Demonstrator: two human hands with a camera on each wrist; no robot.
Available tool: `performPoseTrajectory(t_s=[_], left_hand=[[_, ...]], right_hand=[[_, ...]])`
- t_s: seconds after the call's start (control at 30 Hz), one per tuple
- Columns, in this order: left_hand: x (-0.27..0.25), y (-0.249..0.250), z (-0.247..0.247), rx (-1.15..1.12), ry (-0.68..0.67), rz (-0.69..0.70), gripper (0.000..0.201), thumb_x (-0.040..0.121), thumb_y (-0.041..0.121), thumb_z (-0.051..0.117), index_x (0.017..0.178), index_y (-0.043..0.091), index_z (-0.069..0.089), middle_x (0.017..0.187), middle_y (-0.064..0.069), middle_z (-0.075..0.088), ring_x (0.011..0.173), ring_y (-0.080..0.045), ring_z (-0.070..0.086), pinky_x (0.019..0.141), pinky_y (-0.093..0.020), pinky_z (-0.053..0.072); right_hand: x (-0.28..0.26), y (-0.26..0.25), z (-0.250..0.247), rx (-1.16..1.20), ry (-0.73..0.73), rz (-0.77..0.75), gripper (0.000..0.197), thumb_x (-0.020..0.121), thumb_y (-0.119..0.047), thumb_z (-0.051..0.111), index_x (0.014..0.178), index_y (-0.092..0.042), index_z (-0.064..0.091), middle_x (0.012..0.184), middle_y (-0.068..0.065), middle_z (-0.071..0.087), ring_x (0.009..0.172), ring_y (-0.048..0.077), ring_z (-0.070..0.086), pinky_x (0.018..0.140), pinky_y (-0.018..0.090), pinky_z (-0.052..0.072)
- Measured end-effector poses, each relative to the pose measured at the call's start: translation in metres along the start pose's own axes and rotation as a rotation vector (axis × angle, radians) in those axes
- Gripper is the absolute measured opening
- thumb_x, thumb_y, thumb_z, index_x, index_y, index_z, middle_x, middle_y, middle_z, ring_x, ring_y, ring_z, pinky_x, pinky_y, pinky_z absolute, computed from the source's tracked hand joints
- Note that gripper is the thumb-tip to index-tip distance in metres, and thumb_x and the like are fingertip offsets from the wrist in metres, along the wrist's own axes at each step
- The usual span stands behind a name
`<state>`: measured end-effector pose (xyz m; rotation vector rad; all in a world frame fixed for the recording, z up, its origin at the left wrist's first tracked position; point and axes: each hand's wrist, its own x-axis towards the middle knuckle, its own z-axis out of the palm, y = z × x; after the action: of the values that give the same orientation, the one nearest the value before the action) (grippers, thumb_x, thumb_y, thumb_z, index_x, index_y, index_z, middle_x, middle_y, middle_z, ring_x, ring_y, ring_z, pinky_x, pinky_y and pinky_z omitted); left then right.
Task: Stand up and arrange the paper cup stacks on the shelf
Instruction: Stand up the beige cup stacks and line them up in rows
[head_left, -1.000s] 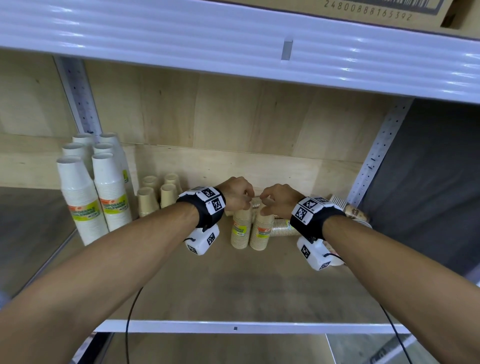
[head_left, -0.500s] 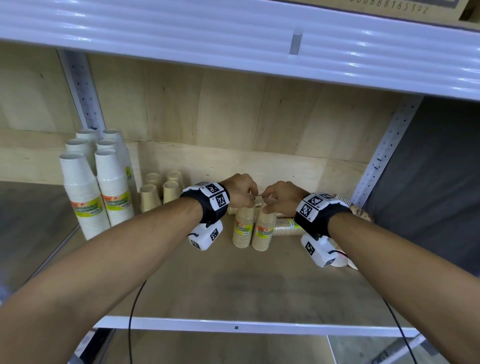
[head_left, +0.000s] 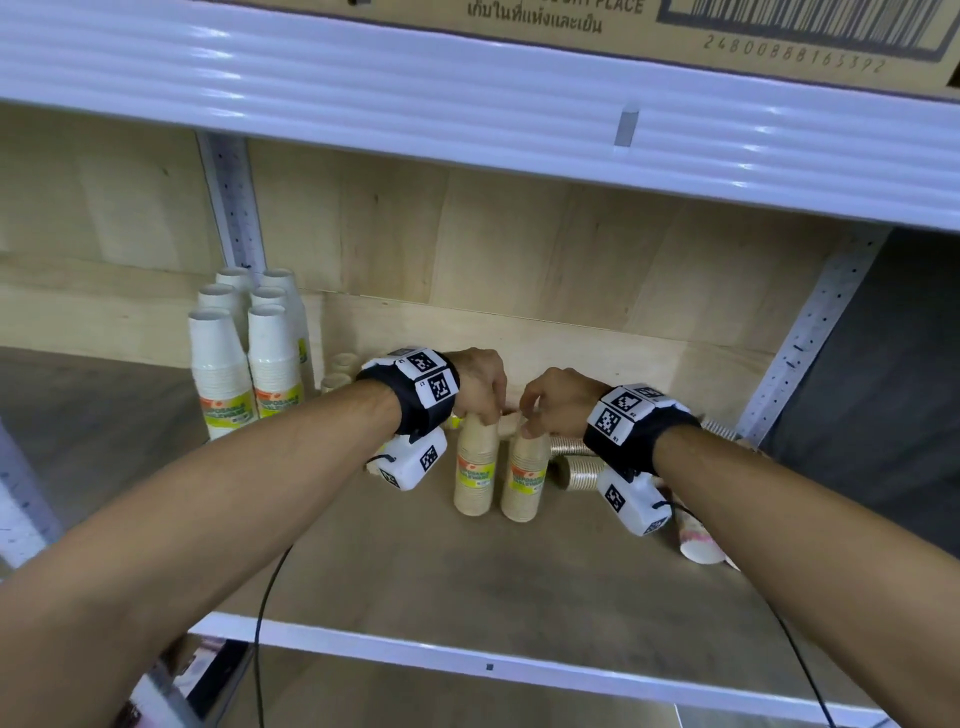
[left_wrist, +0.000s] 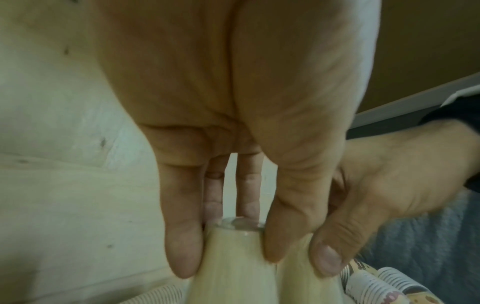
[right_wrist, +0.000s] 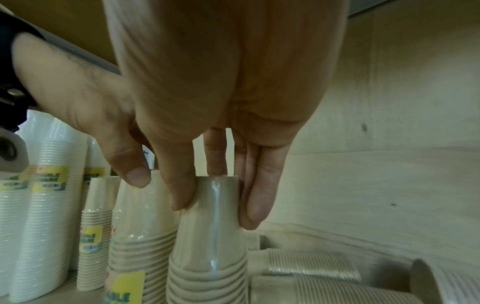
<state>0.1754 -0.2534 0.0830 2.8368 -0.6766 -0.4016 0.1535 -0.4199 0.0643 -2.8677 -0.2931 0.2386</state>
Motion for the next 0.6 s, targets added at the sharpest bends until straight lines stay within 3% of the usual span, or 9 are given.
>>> performPoseTrajectory(t_s=[0.13, 0.23, 0.37, 0.47, 0.6], left_hand=[[-0.019, -0.017, -0.012, 0.042, -0.027, -0.085, 0.028, 0.077, 0.014, 0.074, 0.105, 0.016, 0.074, 0.097, -0.003, 0.071, 0.079, -0.022, 0.07, 0.067, -0.03, 0.057], [-0.034, -0.033, -0.019, 0.057, -0.012, -0.143, 0.027, 0.077, 0.014, 0.074, 0.104, 0.015, 0.074, 0.1, -0.004, 0.072, 0.079, -0.021, 0.069, 0.07, -0.032, 0.059], [-0.05, -0.056, -0.022, 0.041, 0.016, -0.221, 0.025, 0.076, 0.014, 0.075, 0.1, 0.015, 0.073, 0.095, -0.004, 0.073, 0.074, -0.019, 0.068, 0.065, -0.028, 0.055], [-0.06, -0.074, -0.022, 0.014, 0.035, -0.253, 0.028, 0.07, 0.016, 0.077, 0.099, 0.017, 0.074, 0.097, -0.004, 0.074, 0.088, -0.022, 0.071, 0.076, -0.035, 0.059], [-0.07, -0.09, -0.02, -0.009, 0.084, -0.286, 0.031, 0.074, 0.01, 0.076, 0.105, 0.008, 0.073, 0.101, -0.009, 0.073, 0.077, -0.019, 0.064, 0.071, -0.03, 0.056]], right_hand=[[0.012, -0.024, 0.002, 0.007, -0.02, -0.064, 0.025, 0.074, -0.034, 0.078, 0.093, -0.021, 0.07, 0.091, 0.001, 0.067, 0.082, 0.019, 0.067, 0.077, 0.036, 0.056], [0.024, -0.044, 0.005, 0.013, -0.017, -0.112, 0.025, 0.073, -0.034, 0.079, 0.092, -0.022, 0.07, 0.089, 0.0, 0.068, 0.083, 0.017, 0.066, 0.079, 0.034, 0.055], [0.036, -0.071, 0.014, 0.034, -0.01, -0.179, 0.02, 0.074, -0.031, 0.08, 0.088, -0.021, 0.069, 0.08, -0.004, 0.065, 0.076, 0.015, 0.064, 0.068, 0.026, 0.05], [0.044, -0.091, 0.021, 0.086, -0.019, -0.224, 0.02, 0.075, -0.027, 0.08, 0.089, -0.017, 0.069, 0.076, -0.004, 0.064, 0.069, 0.013, 0.062, 0.058, 0.022, 0.047], [0.053, -0.111, 0.029, 0.1, -0.021, -0.271, 0.024, 0.073, -0.026, 0.081, 0.09, -0.016, 0.067, 0.076, -0.006, 0.061, 0.074, 0.015, 0.062, 0.057, 0.021, 0.045]])
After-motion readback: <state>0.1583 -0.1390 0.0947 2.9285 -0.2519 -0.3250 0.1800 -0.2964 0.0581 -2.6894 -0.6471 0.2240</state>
